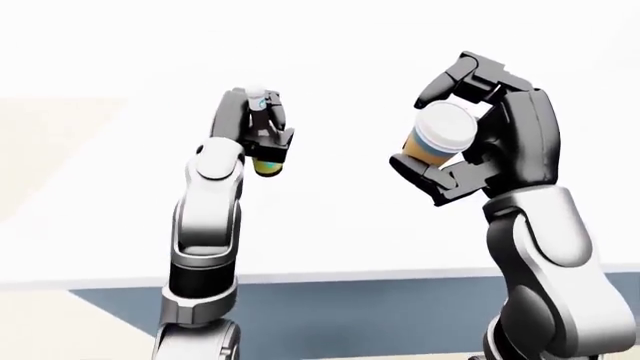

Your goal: Move the drinks to the dining counter.

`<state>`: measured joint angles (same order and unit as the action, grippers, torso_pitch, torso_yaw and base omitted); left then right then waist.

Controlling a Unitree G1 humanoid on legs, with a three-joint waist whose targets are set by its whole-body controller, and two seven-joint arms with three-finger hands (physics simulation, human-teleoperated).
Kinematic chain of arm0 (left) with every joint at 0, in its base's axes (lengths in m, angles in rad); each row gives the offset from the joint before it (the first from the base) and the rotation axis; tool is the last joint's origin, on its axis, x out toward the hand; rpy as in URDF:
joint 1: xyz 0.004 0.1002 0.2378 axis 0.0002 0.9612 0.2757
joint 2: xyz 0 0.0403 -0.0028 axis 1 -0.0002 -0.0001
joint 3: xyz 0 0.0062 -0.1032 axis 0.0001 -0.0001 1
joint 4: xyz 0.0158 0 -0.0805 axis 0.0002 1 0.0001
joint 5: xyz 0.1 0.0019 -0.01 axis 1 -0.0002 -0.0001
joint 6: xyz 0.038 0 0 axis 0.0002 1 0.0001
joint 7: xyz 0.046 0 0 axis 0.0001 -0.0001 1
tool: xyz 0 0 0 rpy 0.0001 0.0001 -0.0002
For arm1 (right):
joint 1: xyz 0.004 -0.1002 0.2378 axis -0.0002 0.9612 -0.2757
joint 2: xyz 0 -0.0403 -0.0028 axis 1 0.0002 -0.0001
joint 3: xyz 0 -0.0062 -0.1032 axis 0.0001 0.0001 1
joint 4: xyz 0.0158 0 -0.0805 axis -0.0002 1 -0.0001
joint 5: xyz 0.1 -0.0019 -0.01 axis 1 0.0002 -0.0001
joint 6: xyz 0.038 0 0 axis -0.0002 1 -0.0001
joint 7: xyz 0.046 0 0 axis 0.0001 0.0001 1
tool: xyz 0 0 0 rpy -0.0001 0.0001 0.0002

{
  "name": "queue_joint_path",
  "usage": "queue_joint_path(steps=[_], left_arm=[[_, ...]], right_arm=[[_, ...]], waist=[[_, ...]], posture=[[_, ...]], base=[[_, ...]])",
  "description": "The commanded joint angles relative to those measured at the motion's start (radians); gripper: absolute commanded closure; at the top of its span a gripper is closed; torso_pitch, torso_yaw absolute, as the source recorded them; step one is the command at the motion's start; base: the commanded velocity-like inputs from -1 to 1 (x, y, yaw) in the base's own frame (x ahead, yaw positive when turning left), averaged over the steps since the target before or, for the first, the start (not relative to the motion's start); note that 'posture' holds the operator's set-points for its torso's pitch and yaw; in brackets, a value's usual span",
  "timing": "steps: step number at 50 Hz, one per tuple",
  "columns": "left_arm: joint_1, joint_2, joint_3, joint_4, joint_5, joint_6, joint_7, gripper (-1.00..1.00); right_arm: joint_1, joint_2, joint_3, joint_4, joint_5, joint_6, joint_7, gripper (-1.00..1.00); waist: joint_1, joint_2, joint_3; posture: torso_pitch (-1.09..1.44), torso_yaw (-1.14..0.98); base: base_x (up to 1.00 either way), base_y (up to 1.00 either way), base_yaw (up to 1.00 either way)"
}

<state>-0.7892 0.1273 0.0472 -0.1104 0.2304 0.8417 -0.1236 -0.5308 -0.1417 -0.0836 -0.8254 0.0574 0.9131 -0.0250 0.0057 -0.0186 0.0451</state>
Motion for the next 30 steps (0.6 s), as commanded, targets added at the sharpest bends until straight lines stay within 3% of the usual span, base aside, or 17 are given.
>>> queue_joint_path(steps=[1, 30], left_arm=[[-0.036, 0.005, -0.006, -0.036, -0.001, -0.063, 0.014, 1.0], [-0.004, -0.005, 0.002, 0.195, -0.01, -0.243, 0.069, 1.0]], right_arm=[[-0.027, -0.005, -0.008, -0.025, -0.007, -0.038, -0.001, 1.0], [-0.011, 0.005, -0.005, -0.022, -0.014, -0.056, 0.0, 1.0]], waist=[[-0.001, 0.002, -0.031], [0.0, 0.006, -0.038]], posture=[[0.0, 0.0], [0.0, 0.0]], base=[[0.0, 0.0, 0.0], [0.0, 0.0, 0.0]])
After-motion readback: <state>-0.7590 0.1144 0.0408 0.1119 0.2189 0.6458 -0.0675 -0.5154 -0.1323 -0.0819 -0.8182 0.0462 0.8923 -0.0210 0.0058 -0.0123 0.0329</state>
